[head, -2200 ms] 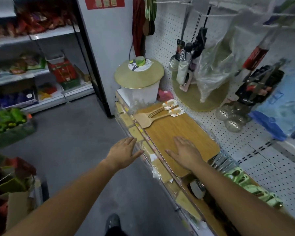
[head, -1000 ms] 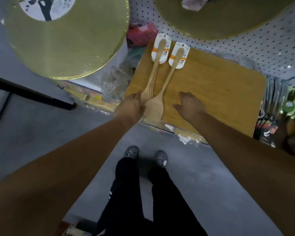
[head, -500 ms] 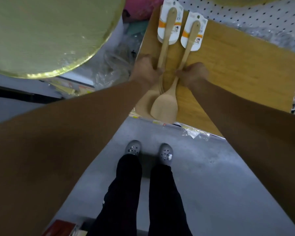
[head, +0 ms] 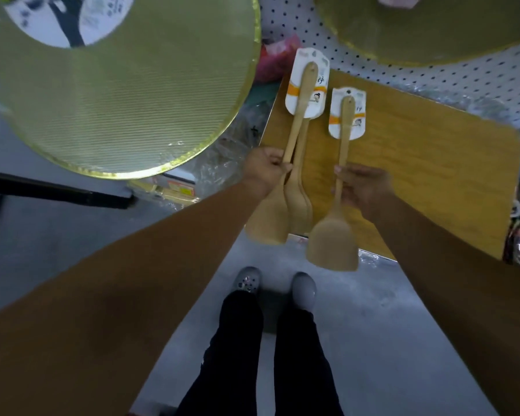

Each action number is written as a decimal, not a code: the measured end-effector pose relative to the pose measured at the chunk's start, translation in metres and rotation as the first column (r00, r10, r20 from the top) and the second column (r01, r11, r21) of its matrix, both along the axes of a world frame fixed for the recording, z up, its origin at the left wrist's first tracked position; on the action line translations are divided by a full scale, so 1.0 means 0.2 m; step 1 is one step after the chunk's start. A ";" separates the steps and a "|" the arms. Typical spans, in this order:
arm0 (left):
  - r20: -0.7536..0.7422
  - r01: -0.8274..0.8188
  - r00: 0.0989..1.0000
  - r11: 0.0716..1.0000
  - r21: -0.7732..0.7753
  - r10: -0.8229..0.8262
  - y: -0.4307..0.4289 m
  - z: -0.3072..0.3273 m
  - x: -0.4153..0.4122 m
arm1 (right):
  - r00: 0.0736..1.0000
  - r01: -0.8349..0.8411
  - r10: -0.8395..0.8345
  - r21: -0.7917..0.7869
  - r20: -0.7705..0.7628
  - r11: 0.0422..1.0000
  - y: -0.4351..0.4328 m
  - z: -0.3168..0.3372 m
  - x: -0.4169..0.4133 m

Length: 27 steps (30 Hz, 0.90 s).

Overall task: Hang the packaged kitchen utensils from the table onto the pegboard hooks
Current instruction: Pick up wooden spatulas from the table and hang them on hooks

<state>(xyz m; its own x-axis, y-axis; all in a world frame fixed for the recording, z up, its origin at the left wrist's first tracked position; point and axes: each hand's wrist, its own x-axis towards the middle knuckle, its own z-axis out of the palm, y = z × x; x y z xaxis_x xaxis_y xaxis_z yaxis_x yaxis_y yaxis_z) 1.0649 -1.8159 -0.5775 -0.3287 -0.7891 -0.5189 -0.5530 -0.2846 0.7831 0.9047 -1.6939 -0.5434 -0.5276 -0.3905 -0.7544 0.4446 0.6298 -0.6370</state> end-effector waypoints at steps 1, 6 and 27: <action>-0.007 -0.004 1.000 1.000 0.018 0.004 0.02 0.02 0.02 | 1.000 0.012 -0.012 -0.027 0.016 1.000 0.05 0.03 0.01; -0.081 0.049 0.996 0.985 0.166 -0.036 0.15 0.26 0.10 | 0.984 0.119 -0.098 -0.141 0.150 0.983 0.26 0.22 0.09; -0.299 0.521 0.818 0.853 0.024 -0.492 0.87 0.90 0.08 | 0.879 0.418 -0.460 -0.264 -0.123 0.869 1.35 0.98 0.30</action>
<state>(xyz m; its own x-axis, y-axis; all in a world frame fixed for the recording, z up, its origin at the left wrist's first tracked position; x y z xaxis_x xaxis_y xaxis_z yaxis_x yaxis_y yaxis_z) 1.0800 -1.6411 -0.3981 -0.8063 -0.4204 -0.4161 -0.4107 -0.1083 0.9053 0.9650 -1.4231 -0.3465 -0.7993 -0.2329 -0.5540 0.5091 0.2277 -0.8301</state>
